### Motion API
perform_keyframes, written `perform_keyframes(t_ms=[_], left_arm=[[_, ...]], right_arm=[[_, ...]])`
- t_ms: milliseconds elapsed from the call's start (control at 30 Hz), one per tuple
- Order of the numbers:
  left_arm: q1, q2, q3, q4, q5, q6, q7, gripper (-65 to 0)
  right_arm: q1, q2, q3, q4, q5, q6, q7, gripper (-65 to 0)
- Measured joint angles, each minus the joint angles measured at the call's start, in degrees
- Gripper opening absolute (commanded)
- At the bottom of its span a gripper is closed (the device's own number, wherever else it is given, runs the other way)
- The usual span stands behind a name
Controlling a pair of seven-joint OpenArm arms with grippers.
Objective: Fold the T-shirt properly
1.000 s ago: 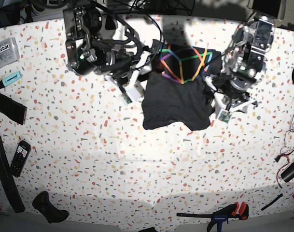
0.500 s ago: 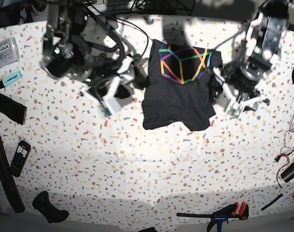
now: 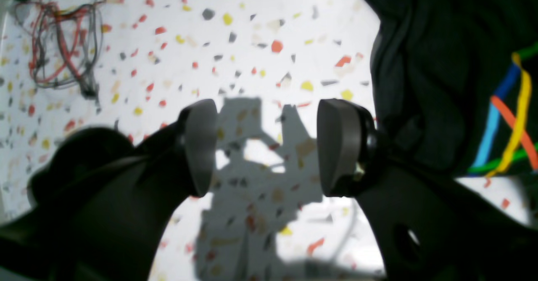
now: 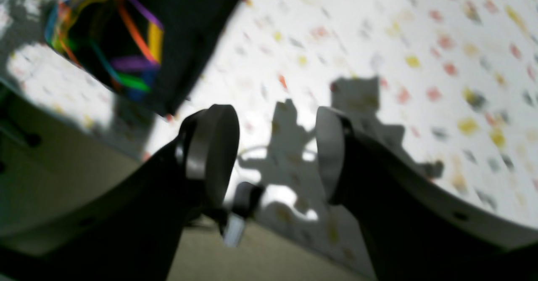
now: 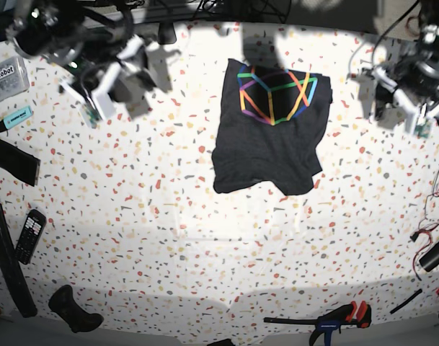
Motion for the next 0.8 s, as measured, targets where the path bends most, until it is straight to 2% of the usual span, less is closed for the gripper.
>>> perform_keyframes(t_ms=[133, 300, 367, 500, 567, 633, 800], left_arm=[[7.54, -0.09, -1.33, 3.93, 0.26, -0.02, 0.96, -29.5], [15.93, -0.04, -1.22, 5.46, 0.79, -0.31, 0.87, -29.5], [18.6, -0.09, -1.22, 5.46, 2.86, -0.57, 0.59, -29.5], [23.32, -0.07, -1.36, 5.46, 5.07, 0.04, 0.63, -29.5], [25.03, -0.04, -1.27, 5.33, 4.87, -0.17, 0.81, -29.5], [26.62, -0.07, -1.27, 4.48, 4.85, 2.32, 1.14, -29.5], [28.59, -0.07, -1.2, -4.85, 5.81, 2.4, -2.03, -29.5]], right_arm=[[-7.1, 1.57, 2.71, 1.2, 3.23, -0.15, 0.17, -32.7], [-17.16, 2.23, 3.5, 1.38, 2.78, -0.09, 0.07, -32.7], [-20.76, 2.25, 3.48, 1.4, 2.95, -0.15, 0.33, -32.7], [-26.97, 2.27, 3.48, 1.4, 1.49, -0.17, 4.66, -32.7], [-29.44, 2.27, 3.48, 1.16, 0.94, -0.15, 7.1, -32.7], [-31.06, 2.25, 3.48, -0.39, -0.07, -0.07, 7.8, -32.7], [-32.13, 2.27, 3.48, -10.08, -0.31, 0.0, 9.97, -32.7]])
